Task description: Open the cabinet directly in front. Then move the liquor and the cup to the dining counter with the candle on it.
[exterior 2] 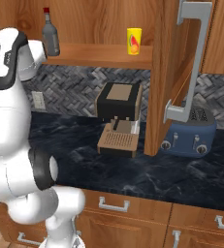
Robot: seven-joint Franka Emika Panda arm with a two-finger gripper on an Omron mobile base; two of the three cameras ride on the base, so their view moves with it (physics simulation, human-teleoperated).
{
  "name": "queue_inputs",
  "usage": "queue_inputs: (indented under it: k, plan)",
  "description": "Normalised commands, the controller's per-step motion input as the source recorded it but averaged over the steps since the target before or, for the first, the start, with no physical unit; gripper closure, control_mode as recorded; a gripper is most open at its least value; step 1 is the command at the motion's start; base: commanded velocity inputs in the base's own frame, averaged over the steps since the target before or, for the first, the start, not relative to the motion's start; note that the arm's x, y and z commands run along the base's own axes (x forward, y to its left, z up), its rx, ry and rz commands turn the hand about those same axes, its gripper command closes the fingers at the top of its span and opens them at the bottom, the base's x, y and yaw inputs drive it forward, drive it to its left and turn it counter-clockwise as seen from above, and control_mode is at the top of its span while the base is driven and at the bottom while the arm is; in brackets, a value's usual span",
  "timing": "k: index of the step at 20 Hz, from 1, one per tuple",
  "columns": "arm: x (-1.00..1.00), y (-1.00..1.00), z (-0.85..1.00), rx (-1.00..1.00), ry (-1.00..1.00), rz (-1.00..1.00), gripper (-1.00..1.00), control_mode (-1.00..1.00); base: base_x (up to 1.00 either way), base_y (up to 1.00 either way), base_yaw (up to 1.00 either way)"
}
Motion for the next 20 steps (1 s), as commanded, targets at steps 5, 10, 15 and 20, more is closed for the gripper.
queue_inputs:
  k: [5,10,15,20]
  plan:
    - [-0.12,1.0,0.0,0.0,-0.08,0.24,-1.0,-1.0,0.0,0.0,0.0]
    - [-0.19,1.0,0.0,0.0,-0.25,0.08,-1.0,-1.0,0.0,0.0,0.0]
    - [-0.05,0.85,0.0,0.0,-0.31,-0.15,-1.0,-1.0,0.0,0.0,0.0]
    - [-0.04,-0.02,0.0,0.0,0.0,-0.01,-1.0,-1.0,0.0,0.0,0.0]
